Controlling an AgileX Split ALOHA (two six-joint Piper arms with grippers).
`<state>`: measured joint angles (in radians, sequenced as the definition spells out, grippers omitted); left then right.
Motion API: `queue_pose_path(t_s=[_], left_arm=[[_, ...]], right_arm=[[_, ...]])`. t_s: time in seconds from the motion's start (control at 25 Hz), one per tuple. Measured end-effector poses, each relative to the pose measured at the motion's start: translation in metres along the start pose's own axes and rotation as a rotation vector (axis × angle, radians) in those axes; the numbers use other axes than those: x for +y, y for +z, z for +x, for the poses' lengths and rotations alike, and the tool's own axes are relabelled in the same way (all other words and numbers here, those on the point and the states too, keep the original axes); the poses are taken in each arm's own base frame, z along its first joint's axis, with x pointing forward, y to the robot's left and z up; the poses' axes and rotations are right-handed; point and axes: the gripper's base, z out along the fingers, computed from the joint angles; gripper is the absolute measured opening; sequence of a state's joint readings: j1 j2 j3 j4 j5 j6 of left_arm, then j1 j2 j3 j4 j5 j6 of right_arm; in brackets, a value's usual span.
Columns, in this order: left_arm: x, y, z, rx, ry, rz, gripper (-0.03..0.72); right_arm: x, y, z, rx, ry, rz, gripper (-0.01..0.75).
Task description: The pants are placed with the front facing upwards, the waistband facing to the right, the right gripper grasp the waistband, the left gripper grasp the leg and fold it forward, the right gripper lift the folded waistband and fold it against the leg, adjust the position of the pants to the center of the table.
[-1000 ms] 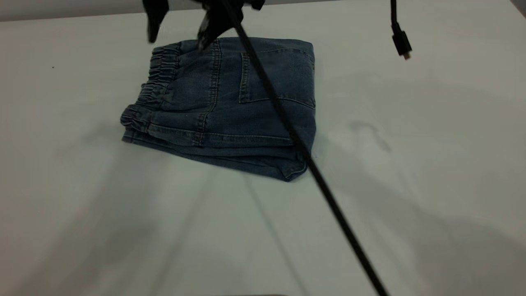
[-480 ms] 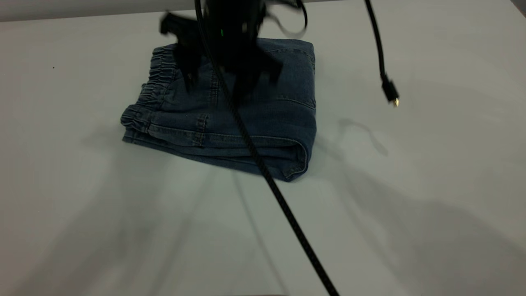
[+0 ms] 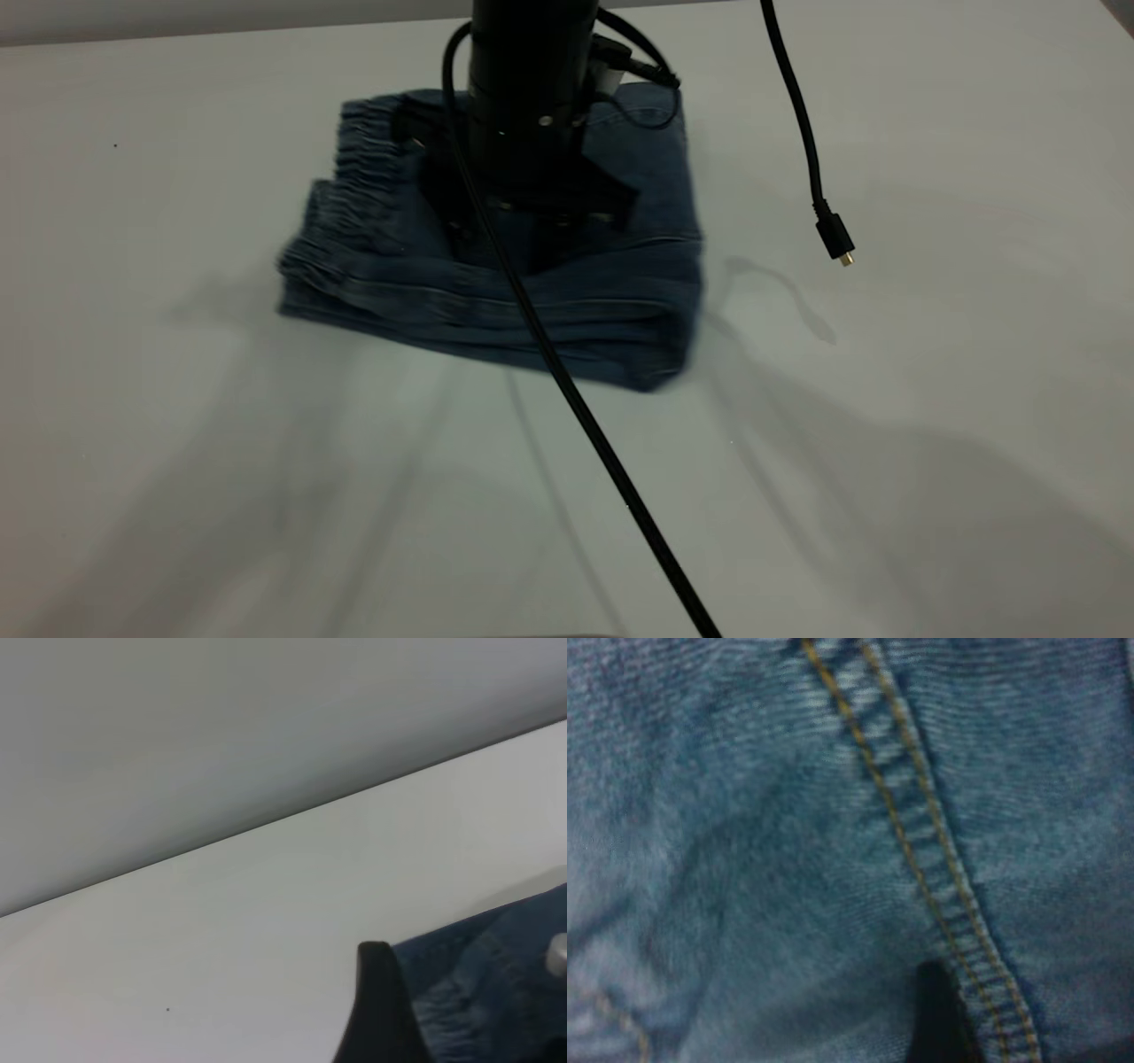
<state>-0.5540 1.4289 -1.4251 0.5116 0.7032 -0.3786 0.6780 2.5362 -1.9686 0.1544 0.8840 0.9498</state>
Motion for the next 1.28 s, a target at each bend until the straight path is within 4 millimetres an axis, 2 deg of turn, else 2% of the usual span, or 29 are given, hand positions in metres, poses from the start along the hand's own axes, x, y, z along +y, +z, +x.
queue_pose_path(t_s=[0.16,0.32,0.52,0.64,0.72,0.88,0.96,1.12,1.28], left_arm=[[0.000,0.000,0.000,0.003,0.004,-0.001,0.463],[0.000,0.000,0.000,0.003,0.005,-0.001,0.463],[0.000,0.000,0.000,0.003,0.005,-0.001,0.463],[0.000,0.000,0.000,0.003,0.006,-0.001,0.463],[0.000,0.000,0.000,0.003,0.007,-0.001,0.463],[0.006,-0.014,0.000,-0.002,0.032,-0.012,0.463],[0.013,-0.032,-0.002,-0.021,0.041,-0.023,0.463],[0.033,-0.084,-0.002,-0.063,0.045,-0.055,0.463],[0.051,-0.136,0.010,-0.057,0.032,-0.068,0.463]], right_arm=[[-0.014,-0.002,0.000,0.003,-0.112,0.162,0.397],[-0.018,-0.002,0.001,0.024,-0.189,0.209,0.397],[-0.014,-0.007,0.004,0.063,-0.231,0.175,0.397],[-0.001,-0.019,0.007,0.070,-0.292,0.137,0.397],[0.011,-0.037,0.010,0.058,-0.374,0.096,0.397],[0.029,-0.091,0.011,0.011,-0.610,0.045,0.397],[0.033,-0.121,0.012,-0.028,-0.709,0.011,0.397],[0.038,-0.186,0.021,-0.094,-0.810,-0.090,0.397],[0.034,-0.264,0.038,-0.200,-0.933,-0.213,0.397]])
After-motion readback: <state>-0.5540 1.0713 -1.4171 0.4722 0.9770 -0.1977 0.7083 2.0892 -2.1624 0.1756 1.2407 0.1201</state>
